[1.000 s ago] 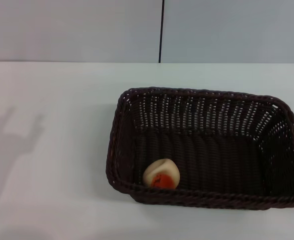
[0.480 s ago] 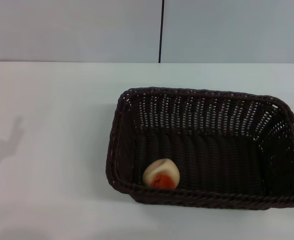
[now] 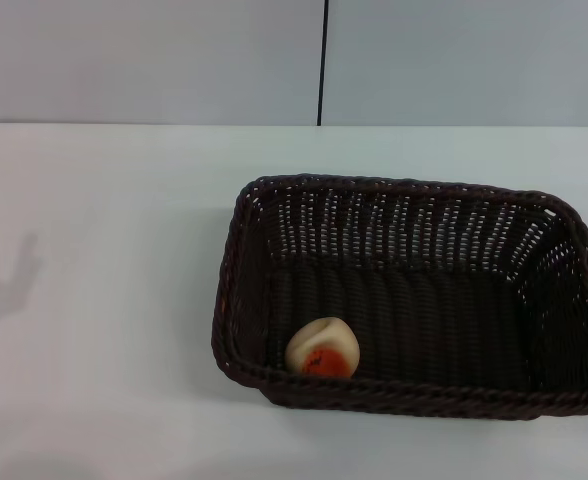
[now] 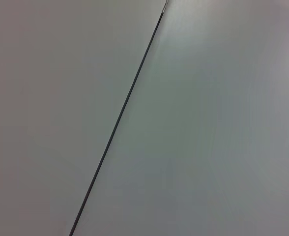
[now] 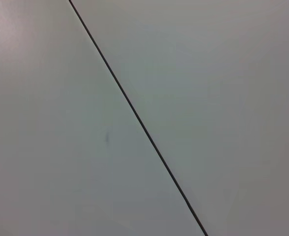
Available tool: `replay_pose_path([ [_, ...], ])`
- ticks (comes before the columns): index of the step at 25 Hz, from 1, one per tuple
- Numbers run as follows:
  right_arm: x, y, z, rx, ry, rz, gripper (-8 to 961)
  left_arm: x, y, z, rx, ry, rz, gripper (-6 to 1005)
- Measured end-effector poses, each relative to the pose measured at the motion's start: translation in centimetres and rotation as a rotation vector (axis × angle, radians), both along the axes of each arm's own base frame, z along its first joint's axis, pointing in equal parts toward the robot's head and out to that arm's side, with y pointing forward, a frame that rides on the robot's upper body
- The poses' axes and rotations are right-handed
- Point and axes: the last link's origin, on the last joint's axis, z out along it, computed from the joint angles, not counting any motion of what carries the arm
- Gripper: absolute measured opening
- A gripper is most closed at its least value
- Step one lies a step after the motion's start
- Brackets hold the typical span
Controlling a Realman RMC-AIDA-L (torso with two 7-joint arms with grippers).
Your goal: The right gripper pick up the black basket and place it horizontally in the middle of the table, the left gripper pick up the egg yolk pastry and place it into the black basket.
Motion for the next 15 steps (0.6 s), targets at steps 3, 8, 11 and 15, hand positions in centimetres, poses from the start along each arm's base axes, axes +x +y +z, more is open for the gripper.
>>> replay_pose_path([
  [3, 0.04, 0.03, 0.08, 0.001, -0.002, -0.002, 393, -0.02, 0.03, 0.09, 0.007, -0.001, 0.002, 801],
  [8, 0.07, 0.05, 0.1, 0.0, -0.003, -0.004, 393, -0.03, 0.11, 0.19, 0.012, -0.004, 0.002, 801],
  [11, 0.09, 0.05, 0.12, 0.001, -0.002, -0.005, 393, -0.01, 0.13, 0.23, 0.015, -0.004, 0.001, 801],
  [15, 0.14, 0.06, 0.2, 0.006, 0.004, -0.007, 393, 0.0, 0.19, 0.32, 0.021, -0.007, 0.001, 801],
])
